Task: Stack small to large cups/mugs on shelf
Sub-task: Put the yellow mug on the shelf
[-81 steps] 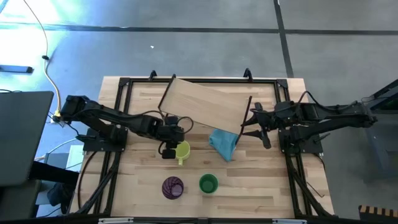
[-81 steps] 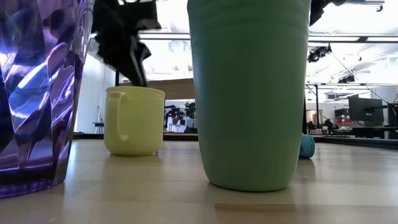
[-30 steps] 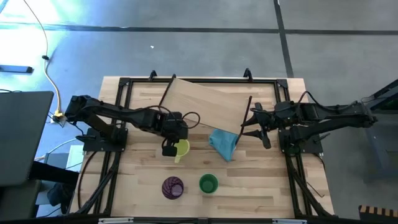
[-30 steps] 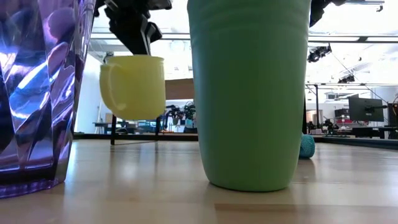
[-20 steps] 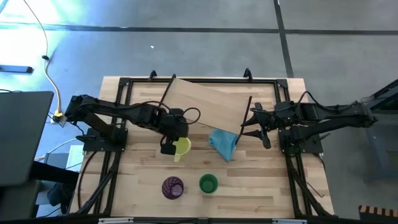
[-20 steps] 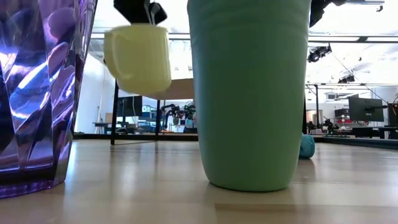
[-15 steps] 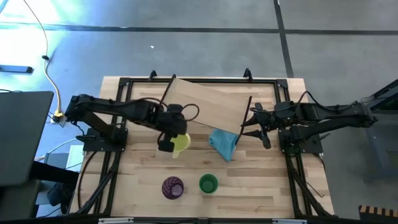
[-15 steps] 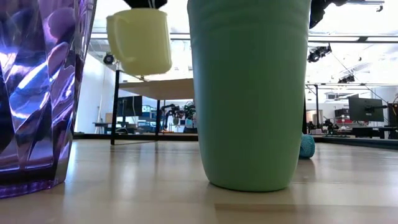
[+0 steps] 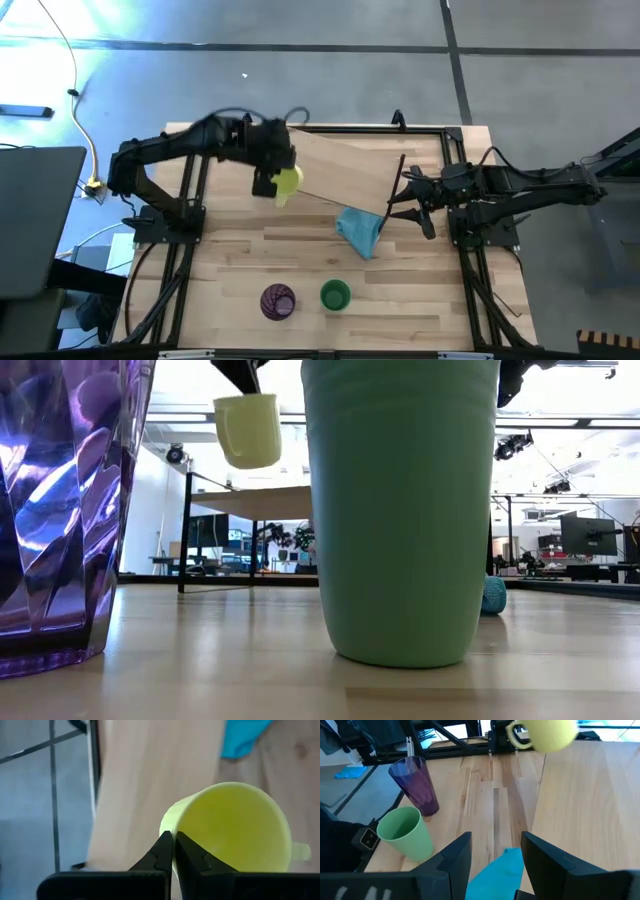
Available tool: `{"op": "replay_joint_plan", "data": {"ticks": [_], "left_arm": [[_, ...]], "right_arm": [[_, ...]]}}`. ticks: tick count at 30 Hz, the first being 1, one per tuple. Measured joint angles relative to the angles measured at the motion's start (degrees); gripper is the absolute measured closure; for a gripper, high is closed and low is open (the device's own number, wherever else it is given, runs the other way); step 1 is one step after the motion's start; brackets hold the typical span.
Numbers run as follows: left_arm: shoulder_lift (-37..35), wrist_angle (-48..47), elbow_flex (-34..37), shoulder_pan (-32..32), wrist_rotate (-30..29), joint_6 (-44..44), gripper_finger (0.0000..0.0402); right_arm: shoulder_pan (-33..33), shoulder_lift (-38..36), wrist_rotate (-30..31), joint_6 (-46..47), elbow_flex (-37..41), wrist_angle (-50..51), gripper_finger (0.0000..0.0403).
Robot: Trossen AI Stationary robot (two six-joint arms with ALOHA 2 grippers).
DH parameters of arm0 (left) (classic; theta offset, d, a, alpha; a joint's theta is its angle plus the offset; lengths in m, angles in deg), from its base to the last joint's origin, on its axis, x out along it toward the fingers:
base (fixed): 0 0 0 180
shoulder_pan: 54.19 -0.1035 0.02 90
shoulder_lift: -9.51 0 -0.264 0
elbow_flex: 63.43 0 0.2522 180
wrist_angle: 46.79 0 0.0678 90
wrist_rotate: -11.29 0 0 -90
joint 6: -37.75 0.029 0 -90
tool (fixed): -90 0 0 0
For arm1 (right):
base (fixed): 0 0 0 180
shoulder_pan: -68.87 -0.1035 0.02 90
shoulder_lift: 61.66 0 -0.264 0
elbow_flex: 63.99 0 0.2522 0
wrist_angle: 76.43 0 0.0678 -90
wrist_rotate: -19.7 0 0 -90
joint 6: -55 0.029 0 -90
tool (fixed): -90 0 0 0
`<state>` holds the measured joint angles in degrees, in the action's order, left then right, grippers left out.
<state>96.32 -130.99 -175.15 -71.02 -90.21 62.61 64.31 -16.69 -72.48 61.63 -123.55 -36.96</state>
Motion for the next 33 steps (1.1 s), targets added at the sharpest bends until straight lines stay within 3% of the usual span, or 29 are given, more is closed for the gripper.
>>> {"op": "replay_joint_plan", "data": {"ticks": [7,14,21,33], "left_arm": [[0.04,0.2,-0.01,-10.26,7.04,8.97,0.0401],[0.06,1.25,-0.01,-15.52,12.02,17.62,0.0401],[2.8,3.53,-0.01,-18.11,14.05,25.01,0.0401],[6.8,5.32,-0.1,-18.8,13.61,24.89,0.0401]], "right_arm": [[-0.02,0.02,0.0,-0.12,0.0,-3.1,0.024],[0.0,0.08,1.03,-3.61,0.01,-8.29,0.024],[0.02,1.82,2.6,-4.76,0.02,-12.75,0.024],[0.05,8.94,2.6,-5.41,0.04,-12.68,0.024]]}}
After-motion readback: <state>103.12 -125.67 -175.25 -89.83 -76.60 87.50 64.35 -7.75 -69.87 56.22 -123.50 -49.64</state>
